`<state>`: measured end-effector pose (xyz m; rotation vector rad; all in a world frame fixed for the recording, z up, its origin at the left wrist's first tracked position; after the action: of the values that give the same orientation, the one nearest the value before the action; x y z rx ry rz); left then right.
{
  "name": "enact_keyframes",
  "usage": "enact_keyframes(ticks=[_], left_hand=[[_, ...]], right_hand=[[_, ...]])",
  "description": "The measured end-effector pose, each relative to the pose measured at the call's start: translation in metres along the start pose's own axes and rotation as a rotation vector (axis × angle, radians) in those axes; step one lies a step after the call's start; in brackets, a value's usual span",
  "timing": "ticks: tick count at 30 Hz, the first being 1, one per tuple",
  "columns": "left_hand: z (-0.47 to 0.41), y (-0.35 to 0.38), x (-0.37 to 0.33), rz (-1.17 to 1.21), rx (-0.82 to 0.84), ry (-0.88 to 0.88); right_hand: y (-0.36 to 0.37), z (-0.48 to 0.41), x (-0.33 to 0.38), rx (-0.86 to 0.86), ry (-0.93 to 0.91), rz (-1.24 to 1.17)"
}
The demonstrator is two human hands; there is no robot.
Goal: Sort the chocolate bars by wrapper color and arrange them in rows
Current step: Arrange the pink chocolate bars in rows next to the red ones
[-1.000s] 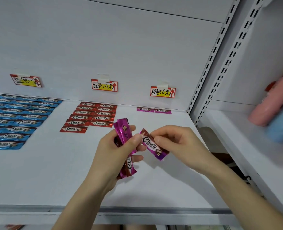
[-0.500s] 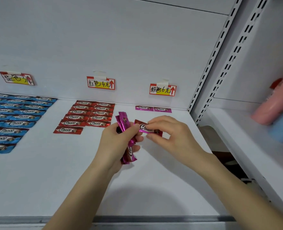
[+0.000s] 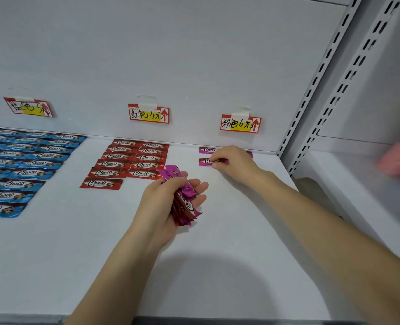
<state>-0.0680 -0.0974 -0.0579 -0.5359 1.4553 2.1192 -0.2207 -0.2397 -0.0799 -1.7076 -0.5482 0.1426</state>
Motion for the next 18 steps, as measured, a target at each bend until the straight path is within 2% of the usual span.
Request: enact_keyframes(ticks=[10,18], left_hand=[[0.0035,-0.0015,-0.0026,0.0,0.001,0.037],[0.0059,0.0023,-0.0057,0.012,0.008,0.02]], right_hand=[[0.0031,-0.0058,-0.0027,-0.002,-0.06,0.122],[0.0007,-0.0085,0.0014,-0.001,-0.024,0.066]])
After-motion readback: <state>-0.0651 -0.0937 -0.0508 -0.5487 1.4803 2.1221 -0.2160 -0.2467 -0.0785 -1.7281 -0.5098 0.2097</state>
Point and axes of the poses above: each hand's wrist, its own z-axis away from the middle knuckle, its own y-axis out of the palm, x = y × z, the point moved 2 cm from there along -z, towards the middle knuckle, and after that the axes turned 13 degrees about z, right-handed, at the moved point
